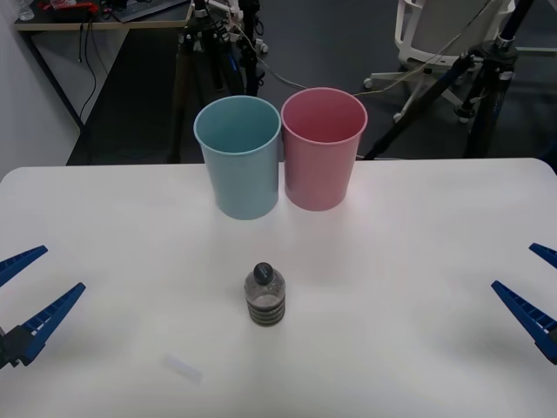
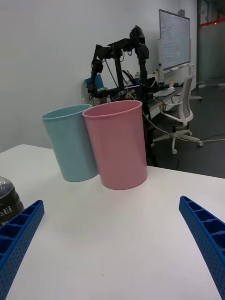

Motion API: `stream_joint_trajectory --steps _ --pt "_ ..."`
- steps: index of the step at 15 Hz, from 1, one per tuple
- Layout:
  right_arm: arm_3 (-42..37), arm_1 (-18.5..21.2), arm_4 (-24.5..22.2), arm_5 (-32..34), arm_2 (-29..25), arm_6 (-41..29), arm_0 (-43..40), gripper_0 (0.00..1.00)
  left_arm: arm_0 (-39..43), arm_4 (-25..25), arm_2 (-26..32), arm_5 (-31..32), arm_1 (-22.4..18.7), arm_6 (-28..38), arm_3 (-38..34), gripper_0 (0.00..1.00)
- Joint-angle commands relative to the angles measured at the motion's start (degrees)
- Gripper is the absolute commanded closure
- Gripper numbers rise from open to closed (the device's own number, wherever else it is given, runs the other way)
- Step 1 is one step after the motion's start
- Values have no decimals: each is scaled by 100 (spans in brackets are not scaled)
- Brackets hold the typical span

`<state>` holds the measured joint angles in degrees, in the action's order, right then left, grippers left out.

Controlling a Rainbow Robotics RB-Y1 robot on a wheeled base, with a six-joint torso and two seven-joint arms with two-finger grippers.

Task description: Grasp the object on the table and drop it into the matching bin: aluminum can to the light blue bin, PET bottle to the pink bin.

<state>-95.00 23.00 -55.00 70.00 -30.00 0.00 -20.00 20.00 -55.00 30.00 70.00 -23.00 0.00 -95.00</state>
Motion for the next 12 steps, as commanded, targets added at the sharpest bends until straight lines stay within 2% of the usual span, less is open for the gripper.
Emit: stream_joint_trajectory --steps 1,4,8,9,12 --pt "0 0 0 0 0 0 0 0 0 0 0 0 0 0 0 0" --pt "78 -76 -283 242 152 -44 312 0 0 0 0 0 0 0 0 0" --pt "78 -24 -195 356 240 9 216 0 0 0 0 0 0 0 0 0" --pt "52 -24 -195 400 284 106 128 0 0 0 0 0 0 0 0 0" --pt "-124 -6 -195 383 486 1002 -189 0 0 0 0 0 0 0 0 0"
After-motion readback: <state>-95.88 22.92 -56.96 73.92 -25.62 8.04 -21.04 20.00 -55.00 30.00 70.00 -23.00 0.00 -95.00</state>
